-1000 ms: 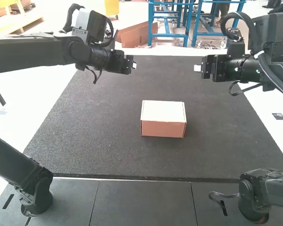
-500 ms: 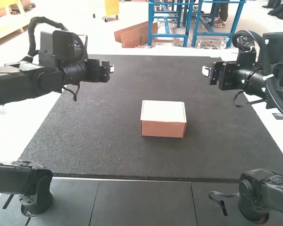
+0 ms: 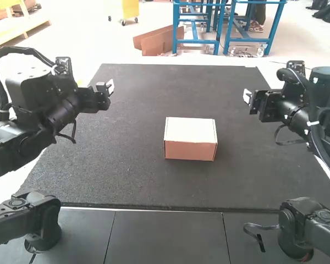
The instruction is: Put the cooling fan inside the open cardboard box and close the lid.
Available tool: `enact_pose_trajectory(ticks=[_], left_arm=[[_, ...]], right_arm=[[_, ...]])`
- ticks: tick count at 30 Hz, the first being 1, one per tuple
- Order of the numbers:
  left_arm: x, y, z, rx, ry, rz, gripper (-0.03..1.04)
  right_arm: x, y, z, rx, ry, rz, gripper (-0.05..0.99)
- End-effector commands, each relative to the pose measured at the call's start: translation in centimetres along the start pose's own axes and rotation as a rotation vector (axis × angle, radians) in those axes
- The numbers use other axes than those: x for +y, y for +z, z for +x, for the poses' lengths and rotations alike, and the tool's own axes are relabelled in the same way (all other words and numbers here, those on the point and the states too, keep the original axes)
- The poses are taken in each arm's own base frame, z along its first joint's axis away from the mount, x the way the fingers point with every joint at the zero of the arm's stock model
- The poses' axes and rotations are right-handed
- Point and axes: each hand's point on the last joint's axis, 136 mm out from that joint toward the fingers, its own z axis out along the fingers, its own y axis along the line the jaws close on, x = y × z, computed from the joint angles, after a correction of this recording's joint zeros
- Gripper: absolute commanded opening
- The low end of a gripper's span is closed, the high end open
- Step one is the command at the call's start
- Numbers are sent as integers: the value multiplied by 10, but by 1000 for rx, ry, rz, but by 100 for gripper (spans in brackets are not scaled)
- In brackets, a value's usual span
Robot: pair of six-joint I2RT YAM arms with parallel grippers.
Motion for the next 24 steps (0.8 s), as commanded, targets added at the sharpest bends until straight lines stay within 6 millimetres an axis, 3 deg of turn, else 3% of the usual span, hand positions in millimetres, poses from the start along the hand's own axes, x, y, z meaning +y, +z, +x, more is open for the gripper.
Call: enact_pose_trajectory(ticks=[1,12,20,24], left_arm=[[8,-10,-4,-58,45,-25,96],[15,-36,2,-180,88,-32,95],[19,-43,13,-217,113,-43,95],[20,-46,18,-229,112,-41,95]], right_arm=[[-10,-8,-7,-53,4,45,91],[-15,-26,1,-172,-9,57,91],[-38,-34,-28,-345,-24,162,91],[-46,-29,-22,-342,-35,193,91]])
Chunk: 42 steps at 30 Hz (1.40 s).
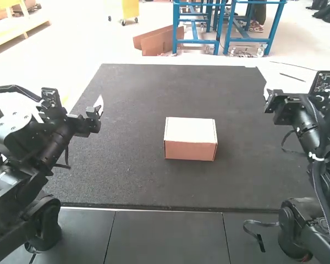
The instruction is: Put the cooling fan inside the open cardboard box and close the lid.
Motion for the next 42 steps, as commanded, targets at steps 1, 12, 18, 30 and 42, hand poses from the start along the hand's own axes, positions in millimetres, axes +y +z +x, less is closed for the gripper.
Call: enact_pose_trajectory(ticks=[1,12,18,30,42], left_arm=[[5,-4,-6,-38,10,-19,95],[3,-14,19,-32,61,0,95],[5,-14,30,13,69,-11,95],[41,-15,39,56,88,-159,95],[67,-21,64,165,111,-250,96]], right_arm=[[-8,3,11,10,-34,33,91],[-4,3,59,91,-56,3,90],[1,-1,75,87,-55,-32,90],[-22,-11,84,53,-66,44,90],[-38,-18,127,229,-33,114,91]])
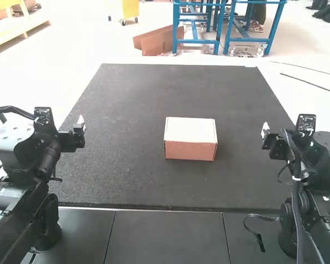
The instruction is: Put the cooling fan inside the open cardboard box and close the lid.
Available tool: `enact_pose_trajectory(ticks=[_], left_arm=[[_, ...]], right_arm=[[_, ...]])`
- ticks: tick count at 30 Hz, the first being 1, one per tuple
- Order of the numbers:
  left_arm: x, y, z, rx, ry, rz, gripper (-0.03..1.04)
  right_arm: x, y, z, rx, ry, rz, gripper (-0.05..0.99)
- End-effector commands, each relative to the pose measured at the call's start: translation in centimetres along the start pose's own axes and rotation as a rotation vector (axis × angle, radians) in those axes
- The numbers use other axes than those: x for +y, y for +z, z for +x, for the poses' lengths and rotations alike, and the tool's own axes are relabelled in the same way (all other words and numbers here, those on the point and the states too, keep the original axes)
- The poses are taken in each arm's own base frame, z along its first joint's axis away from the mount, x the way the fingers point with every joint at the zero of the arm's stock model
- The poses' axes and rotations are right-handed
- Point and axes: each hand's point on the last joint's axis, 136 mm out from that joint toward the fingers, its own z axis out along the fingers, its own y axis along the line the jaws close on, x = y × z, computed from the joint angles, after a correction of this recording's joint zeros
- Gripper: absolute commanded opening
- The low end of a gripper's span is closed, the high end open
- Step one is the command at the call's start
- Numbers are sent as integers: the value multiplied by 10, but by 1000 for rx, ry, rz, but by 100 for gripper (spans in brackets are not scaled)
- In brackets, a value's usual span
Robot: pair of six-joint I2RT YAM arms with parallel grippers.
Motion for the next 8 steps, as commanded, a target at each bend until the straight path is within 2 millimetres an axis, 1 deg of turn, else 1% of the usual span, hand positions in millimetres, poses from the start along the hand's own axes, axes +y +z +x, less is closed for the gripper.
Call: enact_pose_trajectory(ticks=[1,6,8], left_arm=[[-4,0,0,-10,5,21,96],[-3,0,-1,-14,6,21,96],[-4,0,-3,-18,6,22,96]], right_arm=[[-4,0,-1,-10,18,22,91],[-8,0,-1,-11,67,43,91],[-6,0,-1,-11,66,35,91]])
